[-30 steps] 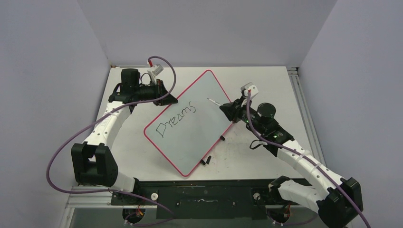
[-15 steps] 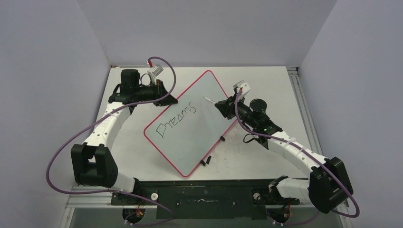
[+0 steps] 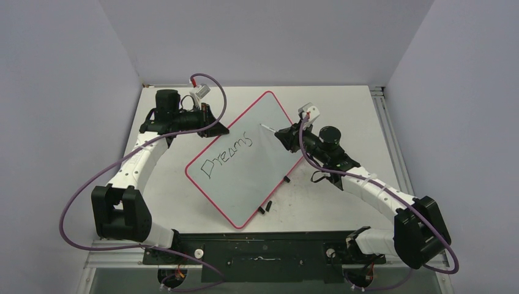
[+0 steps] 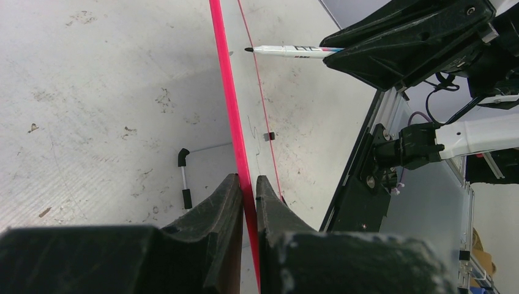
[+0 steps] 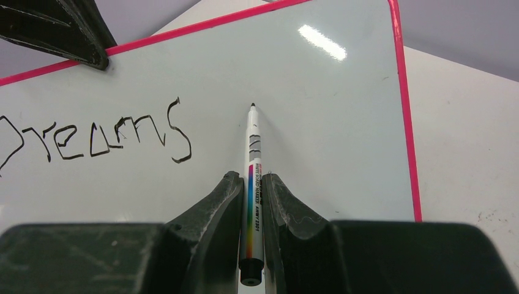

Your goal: Write a sentence on the whiteboard

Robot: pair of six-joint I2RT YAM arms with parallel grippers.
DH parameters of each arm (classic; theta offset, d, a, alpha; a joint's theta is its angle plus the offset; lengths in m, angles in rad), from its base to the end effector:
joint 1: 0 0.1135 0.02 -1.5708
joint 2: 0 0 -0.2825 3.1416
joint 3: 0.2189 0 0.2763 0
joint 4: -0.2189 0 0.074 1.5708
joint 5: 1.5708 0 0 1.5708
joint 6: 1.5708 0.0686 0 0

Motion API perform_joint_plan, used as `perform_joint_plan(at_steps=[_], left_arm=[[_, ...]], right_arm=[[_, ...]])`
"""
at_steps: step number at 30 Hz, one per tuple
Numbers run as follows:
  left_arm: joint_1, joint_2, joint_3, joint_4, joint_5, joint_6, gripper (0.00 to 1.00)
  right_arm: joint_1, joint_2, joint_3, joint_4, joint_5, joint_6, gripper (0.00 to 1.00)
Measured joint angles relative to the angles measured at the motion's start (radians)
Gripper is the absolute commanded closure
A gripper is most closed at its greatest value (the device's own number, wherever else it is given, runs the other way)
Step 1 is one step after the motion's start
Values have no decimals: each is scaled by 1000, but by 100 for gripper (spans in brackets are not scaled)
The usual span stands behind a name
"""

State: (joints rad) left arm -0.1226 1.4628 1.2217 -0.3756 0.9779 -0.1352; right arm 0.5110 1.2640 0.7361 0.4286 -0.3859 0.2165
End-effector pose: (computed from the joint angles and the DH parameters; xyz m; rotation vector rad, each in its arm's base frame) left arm 0.3478 -0.1002 0.3233 0.5463 2.0365 -1.2078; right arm 0.2794 0.1862 0.2851 -0.5505 1.6484 0.8637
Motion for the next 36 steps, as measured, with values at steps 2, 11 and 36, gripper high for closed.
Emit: perform_joint_plan(at_steps=[2,11,36], left_arm=[[0,0,0,0,0,0,100],[0,0,0,-1,4,-1,100],[2,0,-6,-1,4,-2,100]], right_arm=[[0,4,1,13,-4,0,95],[5,42,26,35,-23,0,95],[34,26,23,-26,7,-31,95]])
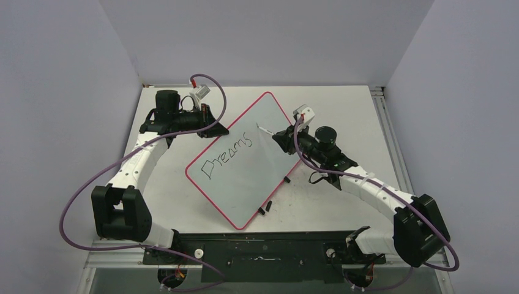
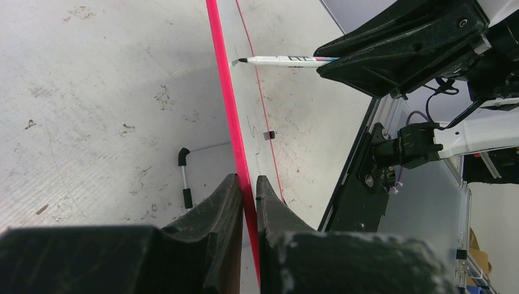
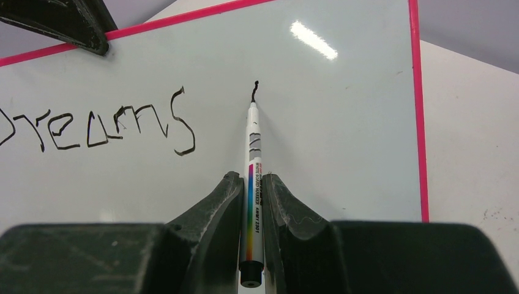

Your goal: Write a sentence on the whiteboard

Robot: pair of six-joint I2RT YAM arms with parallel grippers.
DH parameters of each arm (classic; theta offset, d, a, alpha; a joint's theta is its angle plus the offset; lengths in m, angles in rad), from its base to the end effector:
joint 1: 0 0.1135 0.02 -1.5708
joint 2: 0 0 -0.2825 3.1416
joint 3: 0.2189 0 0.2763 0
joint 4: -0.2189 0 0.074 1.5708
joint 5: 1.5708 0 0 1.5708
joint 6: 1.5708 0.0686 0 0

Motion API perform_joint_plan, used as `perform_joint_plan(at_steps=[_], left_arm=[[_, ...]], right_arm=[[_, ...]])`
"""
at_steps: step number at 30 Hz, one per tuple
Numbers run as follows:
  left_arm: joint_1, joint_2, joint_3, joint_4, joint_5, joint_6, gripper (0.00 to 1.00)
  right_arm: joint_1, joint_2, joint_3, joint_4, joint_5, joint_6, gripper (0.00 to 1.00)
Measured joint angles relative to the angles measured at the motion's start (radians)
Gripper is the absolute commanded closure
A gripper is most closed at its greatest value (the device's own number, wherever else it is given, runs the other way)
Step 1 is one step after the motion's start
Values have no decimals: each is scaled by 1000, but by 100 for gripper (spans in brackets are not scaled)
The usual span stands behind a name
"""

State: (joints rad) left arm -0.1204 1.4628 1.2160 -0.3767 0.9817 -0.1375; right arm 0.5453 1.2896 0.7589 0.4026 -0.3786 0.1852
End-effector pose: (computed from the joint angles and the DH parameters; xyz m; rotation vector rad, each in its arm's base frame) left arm 0.3473 -0.0995 0.3212 0.5409 2.0426 -1.2145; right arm 0.2786 0.1986 0.2825 -0.6006 1.6610 0.8588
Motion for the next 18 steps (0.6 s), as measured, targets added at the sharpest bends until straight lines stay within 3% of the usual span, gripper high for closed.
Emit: perform_joint_plan(at_steps=[18], left_arm=[[0,0,0,0,3,-7,100]], right_arm=[[26,-44,-38,-32,51,-10,95]])
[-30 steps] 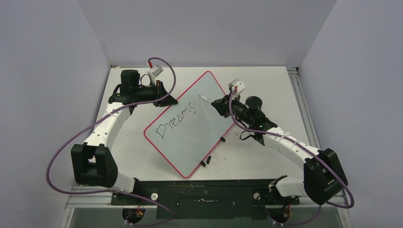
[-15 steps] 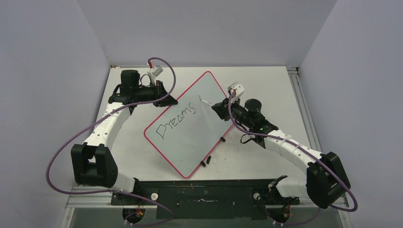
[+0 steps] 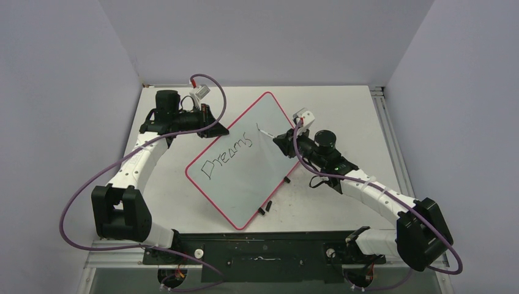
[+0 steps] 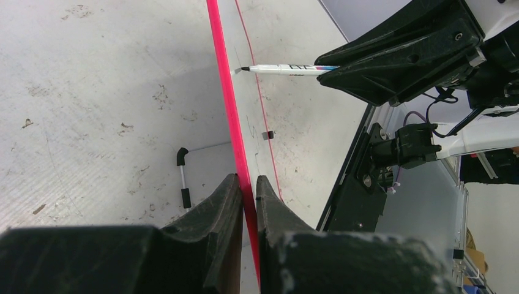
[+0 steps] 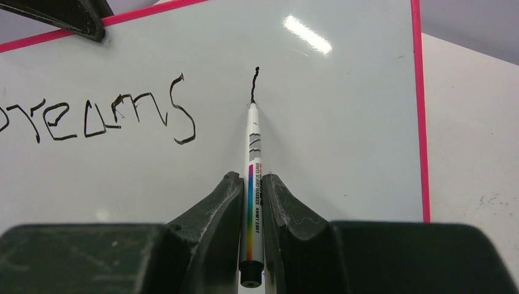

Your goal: Write a sentence on the whiteboard

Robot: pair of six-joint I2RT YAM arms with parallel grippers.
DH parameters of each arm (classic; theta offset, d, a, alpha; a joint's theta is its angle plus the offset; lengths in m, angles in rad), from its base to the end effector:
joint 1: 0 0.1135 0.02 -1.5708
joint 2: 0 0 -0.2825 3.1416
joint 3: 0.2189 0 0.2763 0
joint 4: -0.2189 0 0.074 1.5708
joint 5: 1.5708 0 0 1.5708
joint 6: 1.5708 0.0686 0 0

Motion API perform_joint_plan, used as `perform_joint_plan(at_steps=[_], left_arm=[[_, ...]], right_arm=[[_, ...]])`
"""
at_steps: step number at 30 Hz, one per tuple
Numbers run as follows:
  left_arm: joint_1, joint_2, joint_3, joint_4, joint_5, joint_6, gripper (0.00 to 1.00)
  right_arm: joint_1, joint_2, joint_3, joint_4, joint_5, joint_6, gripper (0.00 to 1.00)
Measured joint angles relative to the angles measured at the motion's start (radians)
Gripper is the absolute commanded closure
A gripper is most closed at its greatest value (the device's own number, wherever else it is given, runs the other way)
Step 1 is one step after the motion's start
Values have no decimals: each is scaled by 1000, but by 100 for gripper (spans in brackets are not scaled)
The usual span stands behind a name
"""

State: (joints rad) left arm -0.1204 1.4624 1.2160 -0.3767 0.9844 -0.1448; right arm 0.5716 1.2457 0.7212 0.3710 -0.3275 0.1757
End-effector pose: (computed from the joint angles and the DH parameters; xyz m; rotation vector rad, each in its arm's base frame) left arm 0.3471 -0.0996 0.3214 0.5356 2.0448 -1.2215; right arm 0.2661 0.1974 0.2768 -0.5943 1.6872 0.8266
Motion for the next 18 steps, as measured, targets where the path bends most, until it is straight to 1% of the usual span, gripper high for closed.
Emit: perform_joint_plan(at_steps=[18], left_arm=[[0,0,-5,0,19,-1,100]], right_arm=[[12,5,-4,65,43,15,95]])
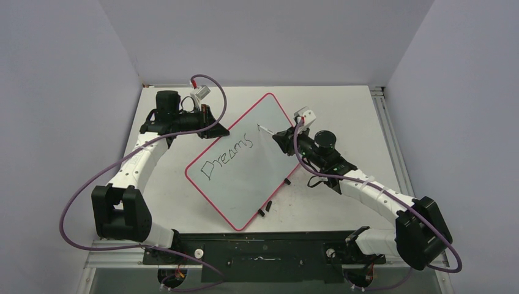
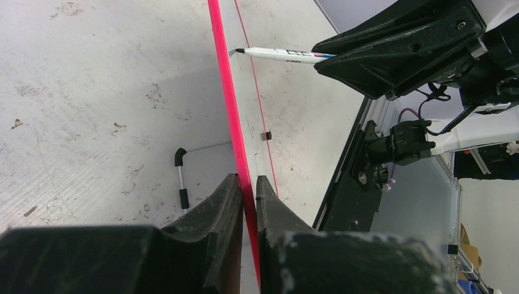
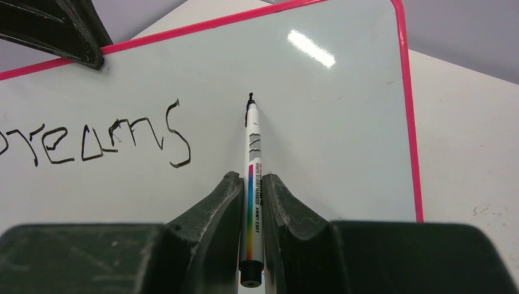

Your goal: Write a sentence on the whiteboard

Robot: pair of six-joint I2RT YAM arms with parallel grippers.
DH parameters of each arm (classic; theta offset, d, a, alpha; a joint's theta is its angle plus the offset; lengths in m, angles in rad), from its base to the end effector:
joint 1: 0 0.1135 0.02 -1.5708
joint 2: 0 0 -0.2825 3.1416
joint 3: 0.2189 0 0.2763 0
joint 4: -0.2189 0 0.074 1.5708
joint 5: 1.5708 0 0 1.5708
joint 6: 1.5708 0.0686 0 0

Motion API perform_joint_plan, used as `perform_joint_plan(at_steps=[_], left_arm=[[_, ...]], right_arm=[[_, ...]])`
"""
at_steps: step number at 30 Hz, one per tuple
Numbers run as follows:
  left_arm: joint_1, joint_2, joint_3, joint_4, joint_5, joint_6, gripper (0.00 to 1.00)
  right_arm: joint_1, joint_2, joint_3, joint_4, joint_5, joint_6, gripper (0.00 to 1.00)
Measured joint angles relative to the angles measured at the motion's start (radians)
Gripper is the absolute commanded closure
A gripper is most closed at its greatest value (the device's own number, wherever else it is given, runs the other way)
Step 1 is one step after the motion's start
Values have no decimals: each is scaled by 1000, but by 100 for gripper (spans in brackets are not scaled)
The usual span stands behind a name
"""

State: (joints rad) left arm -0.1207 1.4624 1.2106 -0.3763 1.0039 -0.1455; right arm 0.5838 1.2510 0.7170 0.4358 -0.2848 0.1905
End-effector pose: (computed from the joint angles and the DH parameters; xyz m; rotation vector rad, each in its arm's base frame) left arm 0.3457 -0.1002 0.3201 0.5440 2.0421 -1.2448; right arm 0.2673 0.1997 0.2823 -0.5544 1.6407 0.8157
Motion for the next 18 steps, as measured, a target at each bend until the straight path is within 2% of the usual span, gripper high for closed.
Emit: perform_joint_plan(at_steps=[18], left_arm=[[0,0,-2,0,-1,0,100]], right_arm=[[0,11,0,12,46,-1,95]])
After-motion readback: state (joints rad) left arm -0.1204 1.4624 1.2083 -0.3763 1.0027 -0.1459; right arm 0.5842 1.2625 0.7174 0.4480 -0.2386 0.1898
